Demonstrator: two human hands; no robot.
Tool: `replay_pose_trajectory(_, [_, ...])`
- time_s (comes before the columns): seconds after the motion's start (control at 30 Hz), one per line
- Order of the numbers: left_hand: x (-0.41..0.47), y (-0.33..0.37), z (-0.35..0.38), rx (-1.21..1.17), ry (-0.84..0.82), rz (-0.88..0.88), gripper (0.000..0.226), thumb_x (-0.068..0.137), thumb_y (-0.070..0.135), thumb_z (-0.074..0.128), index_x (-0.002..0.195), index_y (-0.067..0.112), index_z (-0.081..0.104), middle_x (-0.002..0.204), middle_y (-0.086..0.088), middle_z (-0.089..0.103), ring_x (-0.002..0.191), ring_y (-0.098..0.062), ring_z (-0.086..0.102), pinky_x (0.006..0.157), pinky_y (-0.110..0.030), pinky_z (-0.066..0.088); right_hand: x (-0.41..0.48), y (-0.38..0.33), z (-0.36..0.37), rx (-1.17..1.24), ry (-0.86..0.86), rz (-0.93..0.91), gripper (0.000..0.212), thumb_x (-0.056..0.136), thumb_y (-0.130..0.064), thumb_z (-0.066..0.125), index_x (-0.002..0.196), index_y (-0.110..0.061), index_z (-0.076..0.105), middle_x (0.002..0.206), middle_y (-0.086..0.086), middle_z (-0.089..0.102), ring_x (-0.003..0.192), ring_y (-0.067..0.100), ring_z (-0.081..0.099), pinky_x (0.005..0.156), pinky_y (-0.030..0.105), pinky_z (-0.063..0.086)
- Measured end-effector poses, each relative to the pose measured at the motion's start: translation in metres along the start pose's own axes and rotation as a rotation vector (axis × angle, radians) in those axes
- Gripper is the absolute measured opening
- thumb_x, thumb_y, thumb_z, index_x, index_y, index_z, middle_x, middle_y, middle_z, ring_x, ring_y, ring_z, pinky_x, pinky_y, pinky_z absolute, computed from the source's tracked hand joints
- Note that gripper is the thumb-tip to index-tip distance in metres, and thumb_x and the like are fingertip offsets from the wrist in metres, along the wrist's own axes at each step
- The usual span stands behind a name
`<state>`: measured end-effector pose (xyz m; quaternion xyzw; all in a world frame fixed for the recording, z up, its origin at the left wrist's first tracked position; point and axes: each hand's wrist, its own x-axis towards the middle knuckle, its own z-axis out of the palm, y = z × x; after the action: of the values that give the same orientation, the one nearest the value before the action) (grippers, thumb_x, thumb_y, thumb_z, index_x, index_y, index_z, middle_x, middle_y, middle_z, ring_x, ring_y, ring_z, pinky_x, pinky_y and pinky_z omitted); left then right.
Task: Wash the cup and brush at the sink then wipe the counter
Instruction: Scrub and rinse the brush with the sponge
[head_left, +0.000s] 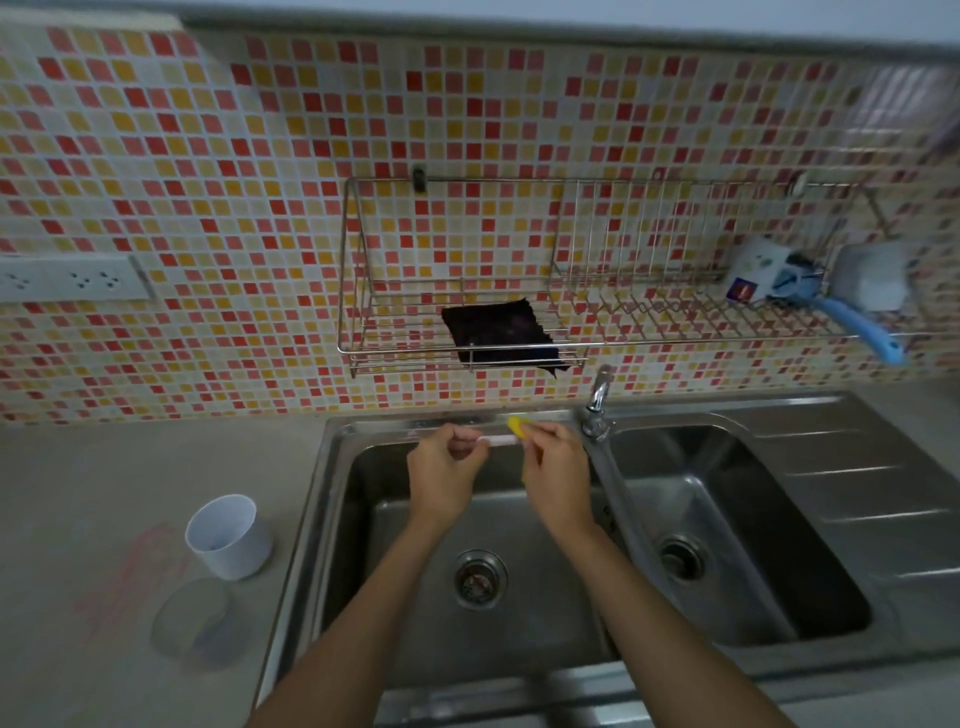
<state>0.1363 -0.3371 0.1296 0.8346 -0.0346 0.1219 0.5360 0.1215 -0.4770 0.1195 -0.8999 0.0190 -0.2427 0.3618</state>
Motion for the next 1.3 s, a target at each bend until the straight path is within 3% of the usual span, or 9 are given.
replay_pose_trajectory(0.1, [0.003,0.0,0.008,-0.021,-0.013,-0.023,0.01,0.082,0.022,0.072,0.089,0.014,0.072,0.081,0.007,0.073,0.075,0.001,0.066,0.07,-0.009,0.05,-0.008,-0.001,-0.003,-0.006,-0.063,-0.133,0.037,0.092,-0.015,0.058,0.128,-0.021,0.06,0.117,-0.003,0.059,0.104,0.004,0.051,0.093,0.023,0.049])
replay_pose_trajectory(0.3, [0.006,0.007,0.019,-0.186,-0.06,-0.114,0.006,0.081,0.012,0.07,0.079,0.016,0.075,0.077,0.001,0.075,0.077,-0.013,0.071,0.077,-0.026,0.056,-0.002,0.019,-0.017,-0.131,-0.141,-0.319,0.054,0.086,-0.015,0.067,0.137,-0.017,0.05,0.141,-0.002,0.052,0.12,0.017,0.049,0.102,0.022,0.035])
replay_pose_trajectory(0.4, [0.006,0.008,0.025,-0.225,-0.088,-0.168,0.016,0.083,0.005,0.067,0.074,0.017,0.074,0.072,0.002,0.074,0.07,-0.007,0.07,0.073,-0.023,0.055,0.005,0.031,-0.015,-0.22,-0.118,-0.429,0.06,0.074,-0.013,0.078,0.131,-0.017,0.057,0.131,-0.001,0.06,0.104,0.02,0.054,0.092,0.028,0.048])
replay_pose_trajectory(0.6, [0.004,0.002,0.038,-0.267,-0.074,-0.275,0.002,0.08,0.011,0.073,0.08,0.009,0.072,0.078,-0.007,0.074,0.076,-0.017,0.07,0.079,-0.034,0.057,0.024,0.05,-0.008,-0.239,-0.025,-0.529,0.045,0.066,-0.007,0.081,0.109,-0.013,0.068,0.105,-0.003,0.072,0.089,0.014,0.054,0.076,0.025,0.047])
replay_pose_trajectory(0.73, [0.008,-0.004,0.036,0.095,-0.128,-0.003,0.01,0.08,0.016,0.074,0.089,0.015,0.069,0.08,0.009,0.07,0.075,-0.001,0.065,0.072,-0.01,0.051,0.032,0.059,0.0,-0.25,-0.069,-0.511,0.046,0.065,-0.006,0.081,0.109,-0.015,0.068,0.102,-0.003,0.072,0.084,0.02,0.06,0.07,0.028,0.05])
replay_pose_trajectory(0.83, [0.015,-0.007,0.033,0.212,-0.152,0.106,0.012,0.08,0.014,0.074,0.092,0.015,0.07,0.079,0.009,0.068,0.073,0.0,0.063,0.072,-0.008,0.049,0.038,0.062,0.005,-0.228,-0.11,-0.547,0.044,0.067,-0.005,0.079,0.109,-0.016,0.069,0.104,-0.004,0.072,0.086,0.02,0.059,0.072,0.028,0.051])
replay_pose_trajectory(0.97, [0.026,-0.01,0.039,0.122,-0.079,-0.033,0.003,0.083,0.019,0.072,0.085,0.016,0.071,0.073,0.012,0.069,0.066,0.005,0.063,0.065,-0.008,0.049,0.05,0.077,0.005,-0.139,-0.071,-0.333,0.048,0.072,-0.001,0.077,0.116,-0.018,0.068,0.113,-0.004,0.07,0.093,0.019,0.056,0.083,0.028,0.05])
replay_pose_trajectory(1.1, [0.036,-0.017,0.055,-0.046,-0.105,-0.174,0.008,0.083,0.011,0.07,0.087,0.006,0.075,0.08,-0.003,0.075,0.075,-0.013,0.071,0.074,-0.024,0.057,0.03,0.066,0.019,-0.101,-0.07,-0.354,0.051,0.075,-0.003,0.074,0.123,-0.013,0.064,0.121,-0.001,0.066,0.093,0.017,0.048,0.088,0.021,0.041])
replay_pose_trajectory(1.3, [0.034,-0.018,0.064,-0.247,-0.049,-0.368,0.013,0.085,0.01,0.068,0.085,-0.002,0.071,0.077,-0.013,0.073,0.065,-0.009,0.066,0.063,-0.013,0.052,0.033,0.091,0.022,-0.086,-0.044,-0.152,0.051,0.078,-0.002,0.071,0.125,-0.019,0.063,0.125,-0.005,0.064,0.088,0.018,0.047,0.079,0.027,0.05])
